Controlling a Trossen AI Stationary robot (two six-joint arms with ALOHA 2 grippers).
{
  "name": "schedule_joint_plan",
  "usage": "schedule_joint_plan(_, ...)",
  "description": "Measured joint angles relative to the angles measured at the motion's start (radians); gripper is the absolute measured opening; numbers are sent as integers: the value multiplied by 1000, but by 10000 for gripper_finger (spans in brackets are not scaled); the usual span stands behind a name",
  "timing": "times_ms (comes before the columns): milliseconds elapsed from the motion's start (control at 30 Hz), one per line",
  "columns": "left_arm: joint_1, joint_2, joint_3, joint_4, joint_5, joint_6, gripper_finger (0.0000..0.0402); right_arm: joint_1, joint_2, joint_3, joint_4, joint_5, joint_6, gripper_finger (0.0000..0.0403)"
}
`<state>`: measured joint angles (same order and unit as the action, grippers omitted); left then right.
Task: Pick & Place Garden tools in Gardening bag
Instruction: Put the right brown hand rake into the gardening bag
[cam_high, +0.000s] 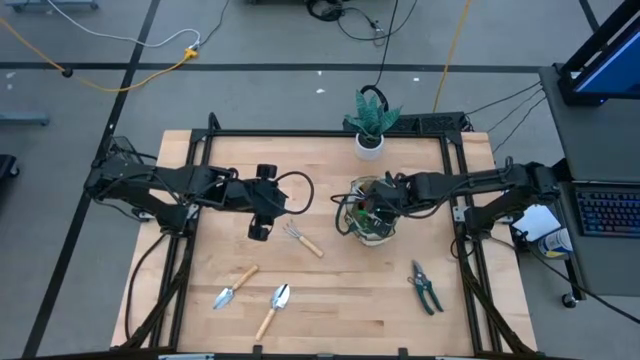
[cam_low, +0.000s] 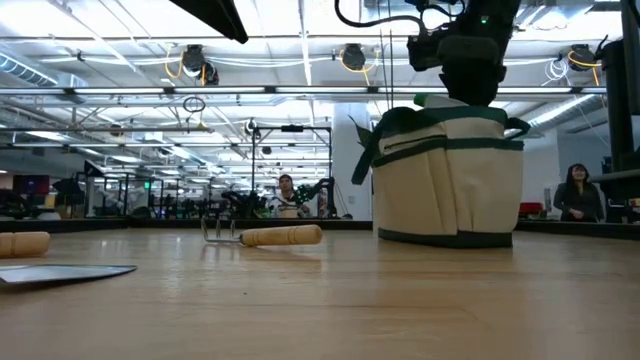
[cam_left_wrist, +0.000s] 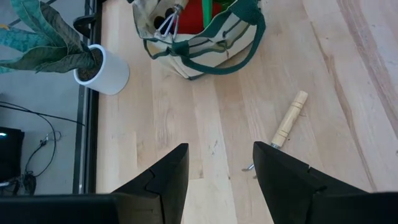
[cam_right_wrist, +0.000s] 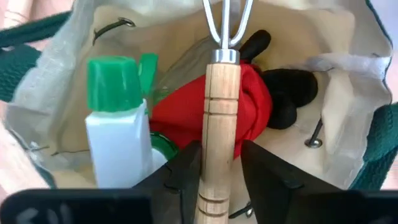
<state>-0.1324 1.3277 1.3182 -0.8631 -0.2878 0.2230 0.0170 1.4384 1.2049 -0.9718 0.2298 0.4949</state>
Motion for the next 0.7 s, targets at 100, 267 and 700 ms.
schedule_joint_plan(100, 0, 0, 0, 0, 0, 0, 184, -23, 0, 0, 1, 0, -63, 131)
schedule_joint_plan(267, 0, 0, 0, 0, 0, 0, 184, -74, -9, -1, 3, -108, -168, 154)
schedule_joint_plan(700, 0, 0, 0, 0, 0, 0, 184, -228, -25, -1, 133, -357, -298, 163)
